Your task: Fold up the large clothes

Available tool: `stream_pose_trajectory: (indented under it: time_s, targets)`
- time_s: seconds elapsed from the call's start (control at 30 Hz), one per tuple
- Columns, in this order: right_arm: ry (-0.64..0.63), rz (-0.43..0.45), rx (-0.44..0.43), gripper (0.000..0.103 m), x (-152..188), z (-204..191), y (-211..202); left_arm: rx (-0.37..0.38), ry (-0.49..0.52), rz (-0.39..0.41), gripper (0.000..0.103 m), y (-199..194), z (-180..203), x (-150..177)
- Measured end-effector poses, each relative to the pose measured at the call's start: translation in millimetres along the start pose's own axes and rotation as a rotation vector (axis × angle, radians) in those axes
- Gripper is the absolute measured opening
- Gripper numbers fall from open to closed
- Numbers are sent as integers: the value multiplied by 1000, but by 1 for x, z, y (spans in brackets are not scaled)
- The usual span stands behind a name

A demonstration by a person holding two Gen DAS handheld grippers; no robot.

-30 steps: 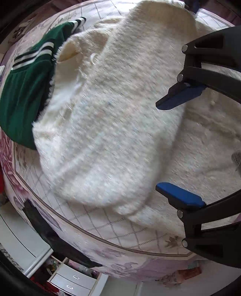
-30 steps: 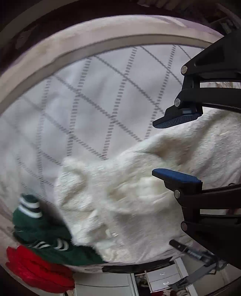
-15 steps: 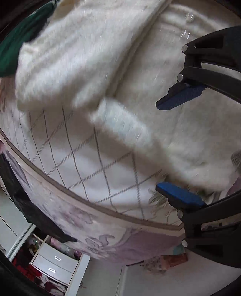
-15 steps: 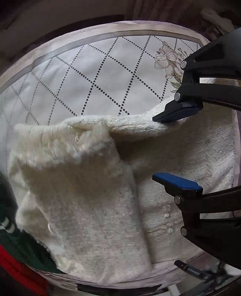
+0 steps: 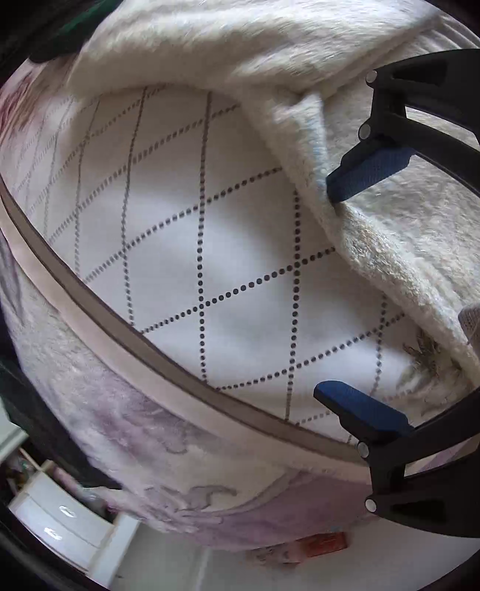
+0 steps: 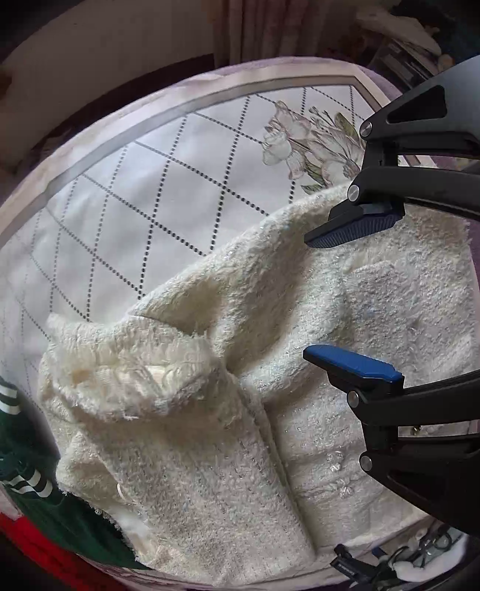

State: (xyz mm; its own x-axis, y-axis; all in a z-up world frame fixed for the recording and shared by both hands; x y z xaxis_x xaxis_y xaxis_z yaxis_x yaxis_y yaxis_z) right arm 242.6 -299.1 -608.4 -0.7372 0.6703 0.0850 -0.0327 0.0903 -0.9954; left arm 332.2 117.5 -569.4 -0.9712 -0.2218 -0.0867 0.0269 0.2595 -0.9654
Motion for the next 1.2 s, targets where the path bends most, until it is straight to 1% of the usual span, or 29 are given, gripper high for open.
stream_pose_trajectory:
  time_s: [0.07,0.13,0.2,0.27,0.33,0.4,0.47,0.5,0.57,0.6,0.63,0.67,0.7,0.77,0.8,0.87,0.9,0.97,1.07,1.13,1.2]
  targets:
    - [-3,1,-21,57,8,5,-4,-9,46,49,99,-26,1,16]
    - [-13,-2,-29,57,15,14,-7,-10,86,66,99,-45,1,37]
    - [-13,-24,-18,57,25,29,-8,-22,131,67,99,-57,2,61]
    - [-3,-52,33,57,37,53,6,-51,170,42,99,-54,2,83]
    - [18,-114,89,57,48,76,28,-50,196,-7,99,-42,5,100]
    - [53,-185,88,55,61,96,54,-67,221,-45,99,-23,11,116]
    - [69,-150,121,25,66,110,66,-98,250,-77,99,-2,18,127]
    - [87,-143,120,21,65,114,68,-98,252,-88,99,5,21,130]
    - [101,-175,135,21,60,114,68,-108,247,-66,99,0,27,130]
    - [80,-191,142,21,57,110,64,-97,246,-51,99,-8,32,130]
    - [63,-195,125,21,54,105,57,-83,239,-32,99,-18,36,127]
    - [53,-192,79,26,51,101,46,-78,236,-11,99,-30,42,125]
    - [45,-184,49,28,48,97,36,-76,243,19,99,-43,48,123]
    - [32,-149,-14,45,40,93,11,-84,267,83,99,-68,65,119]
    - [25,-124,-42,48,33,89,0,-81,279,116,99,-80,75,118]
    - [-12,-77,-63,57,14,84,-14,-79,311,156,99,-98,98,116]
    - [-37,-54,-64,57,4,80,-17,-71,327,169,99,-106,111,117]
    - [-61,-27,-69,57,-26,61,-12,-45,344,183,99,-115,134,115]
    - [-72,-25,-105,57,-64,53,3,-14,359,208,99,-125,160,112]
    - [-107,-20,-117,57,-84,46,14,-9,355,212,99,-126,177,110]
    - [-137,-39,-128,57,-101,41,25,-16,335,214,99,-127,193,110]
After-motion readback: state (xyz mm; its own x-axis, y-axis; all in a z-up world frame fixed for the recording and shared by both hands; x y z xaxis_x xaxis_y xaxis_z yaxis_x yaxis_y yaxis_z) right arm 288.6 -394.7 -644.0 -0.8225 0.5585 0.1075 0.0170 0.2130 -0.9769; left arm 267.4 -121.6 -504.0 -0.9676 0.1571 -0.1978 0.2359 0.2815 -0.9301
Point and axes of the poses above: each gripper's, at about its wrist camera, not at the fingertips, and y roughly the way its jaws point, z to its right, x to its underside, the point moved 2 cm from there along y, roughly the way its jaws point, and after that the axes turned 11 degrees about y, right-handed, at the moved point
